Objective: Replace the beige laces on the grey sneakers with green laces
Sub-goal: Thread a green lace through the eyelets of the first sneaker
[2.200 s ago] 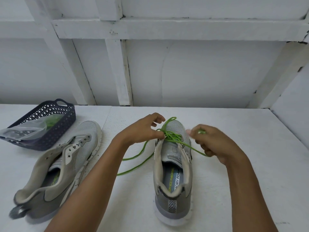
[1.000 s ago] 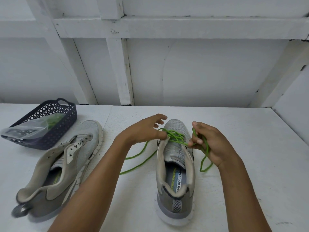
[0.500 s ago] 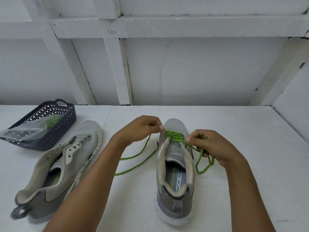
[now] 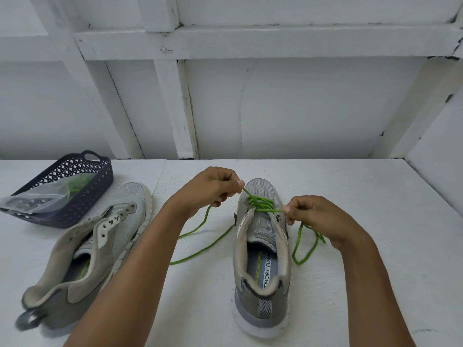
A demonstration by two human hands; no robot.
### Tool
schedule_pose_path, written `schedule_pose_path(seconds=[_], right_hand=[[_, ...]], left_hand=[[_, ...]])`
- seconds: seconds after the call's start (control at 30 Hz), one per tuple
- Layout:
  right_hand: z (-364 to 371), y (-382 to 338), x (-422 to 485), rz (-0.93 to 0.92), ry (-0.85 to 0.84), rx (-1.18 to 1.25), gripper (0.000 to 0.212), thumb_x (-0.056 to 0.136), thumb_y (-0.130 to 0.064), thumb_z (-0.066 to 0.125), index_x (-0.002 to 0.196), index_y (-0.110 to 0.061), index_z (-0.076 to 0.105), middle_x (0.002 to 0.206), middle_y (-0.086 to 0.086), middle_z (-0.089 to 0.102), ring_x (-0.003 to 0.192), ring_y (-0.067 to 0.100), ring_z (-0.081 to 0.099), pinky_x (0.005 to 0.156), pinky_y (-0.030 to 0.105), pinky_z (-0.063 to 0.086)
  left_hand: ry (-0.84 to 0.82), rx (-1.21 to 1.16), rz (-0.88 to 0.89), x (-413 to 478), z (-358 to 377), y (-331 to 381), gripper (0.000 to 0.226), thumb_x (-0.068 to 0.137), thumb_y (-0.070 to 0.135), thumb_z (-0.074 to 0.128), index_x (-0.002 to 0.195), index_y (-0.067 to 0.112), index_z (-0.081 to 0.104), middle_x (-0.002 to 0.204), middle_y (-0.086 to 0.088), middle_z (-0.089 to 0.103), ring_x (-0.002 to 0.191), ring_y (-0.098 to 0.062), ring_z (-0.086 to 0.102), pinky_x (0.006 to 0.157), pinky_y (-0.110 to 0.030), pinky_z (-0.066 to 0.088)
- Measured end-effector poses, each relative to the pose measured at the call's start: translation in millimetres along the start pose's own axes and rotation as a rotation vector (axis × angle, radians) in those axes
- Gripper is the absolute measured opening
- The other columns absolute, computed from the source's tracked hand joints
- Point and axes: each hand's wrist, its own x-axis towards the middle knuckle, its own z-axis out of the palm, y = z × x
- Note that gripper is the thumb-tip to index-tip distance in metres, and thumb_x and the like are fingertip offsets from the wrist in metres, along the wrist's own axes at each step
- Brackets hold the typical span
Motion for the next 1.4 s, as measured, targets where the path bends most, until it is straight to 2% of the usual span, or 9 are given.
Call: schedule_pose_path(seconds=[0.43, 0.67, 0.77, 0.9, 1.0, 1.07, 1.17, 1.3, 1.4], right_hand=[[-11, 10, 1, 0.079, -0.065, -0.111, 0.010, 0.094, -0.006, 0.060, 0.091, -0.004, 0.070, 0.073, -0.012, 0.071, 0.072, -0.003, 0.064, 0.070, 0.012, 0.046], [-18, 12, -1, 0.135, -0.094, -0.300, 0.018, 0.087, -0.001, 0.067, 0.082, -0.017, 0.072, 0.081, -0.003, 0.073, 0.083, 0.011, 0.065, 0.083, 0.030, 0.049], [-17, 11, -2, 0.155, -0.082, -0.357, 0.023, 0.083, 0.006, 0.064, 0.078, -0.016, 0.071, 0.084, 0.005, 0.073, 0.081, 0.014, 0.064, 0.080, 0.034, 0.051], [-19, 12, -2, 0.184, -0.030, -0.369, 0.026, 0.078, 0.012, 0.055, 0.075, -0.013, 0.065, 0.088, 0.005, 0.073, 0.094, 0.026, 0.068, 0.083, 0.039, 0.053], [-19, 13, -1, 0.170, 0.016, -0.324, 0.022, 0.081, 0.009, 0.058, 0.077, -0.011, 0.065, 0.091, 0.008, 0.072, 0.091, 0.025, 0.066, 0.079, 0.035, 0.049], [-20, 16, 0, 0.148, 0.063, -0.303, 0.016, 0.085, 0.002, 0.062, 0.080, -0.013, 0.065, 0.090, 0.008, 0.070, 0.081, 0.022, 0.062, 0.074, 0.034, 0.047], [-18, 18, 2, 0.089, 0.179, -0.203, 0.012, 0.087, -0.001, 0.063, 0.084, -0.013, 0.064, 0.085, 0.009, 0.068, 0.071, 0.021, 0.064, 0.073, 0.039, 0.054], [-13, 5, 0, -0.018, 0.253, 0.176, 0.009, 0.092, 0.003, 0.060, 0.091, -0.006, 0.062, 0.078, 0.014, 0.069, 0.070, 0.021, 0.068, 0.061, 0.031, 0.058], [-7, -6, 0, -0.057, 0.289, 0.363, 0.005, 0.094, -0.001, 0.059, 0.093, -0.005, 0.061, 0.075, 0.011, 0.068, 0.066, 0.019, 0.067, 0.057, 0.027, 0.057]], left_hand=[[0.065, -0.081, -0.019, -4, -12, -7, 0.032, 0.093, 0.024, 0.065, 0.068, 0.012, 0.049, 0.063, -0.002, 0.042, 0.055, -0.015, 0.028, 0.052, -0.027, 0.023], [0.254, -0.345, -0.033, -3, -31, -12, 0.036, 0.095, 0.026, 0.063, 0.066, 0.015, 0.045, 0.061, -0.001, 0.040, 0.054, -0.016, 0.030, 0.048, -0.026, 0.030], [0.287, -0.443, -0.019, -4, -34, -17, 0.017, 0.098, 0.023, 0.059, 0.097, 0.008, 0.067, 0.072, -0.002, 0.054, 0.057, -0.015, 0.040, 0.050, -0.025, 0.036], [0.311, -0.551, 0.066, -6, -37, -22, 0.057, 0.098, 0.014, 0.058, 0.148, 0.029, 0.037, 0.116, -0.003, 0.071, 0.080, -0.021, 0.064, 0.066, -0.033, 0.052], [0.384, -0.428, 0.067, -4, -36, -22, 0.069, 0.096, 0.012, 0.061, 0.155, 0.027, 0.028, 0.141, 0.003, 0.057, 0.115, -0.019, 0.064, 0.094, -0.042, 0.054], [0.429, -0.128, 0.012, -2, -33, -20, 0.063, 0.095, 0.019, 0.065, 0.151, 0.028, 0.039, 0.148, 0.007, 0.048, 0.128, -0.011, 0.052, 0.099, -0.034, 0.048], [0.447, 0.166, 0.042, -3, -22, -12, 0.038, 0.093, 0.024, 0.067, 0.130, 0.030, 0.060, 0.133, 0.013, 0.056, 0.121, -0.004, 0.053, 0.075, -0.020, 0.046], [0.211, 0.263, 0.163, -3, 3, 0, 0.007, 0.092, 0.022, 0.068, 0.093, 0.027, 0.072, 0.089, 0.017, 0.071, 0.081, -0.008, 0.067, 0.074, -0.033, 0.056], [0.082, 0.286, 0.197, -3, 20, 6, 0.010, 0.092, 0.022, 0.068, 0.083, 0.022, 0.071, 0.071, 0.015, 0.068, 0.067, -0.003, 0.061, 0.064, -0.020, 0.049]])
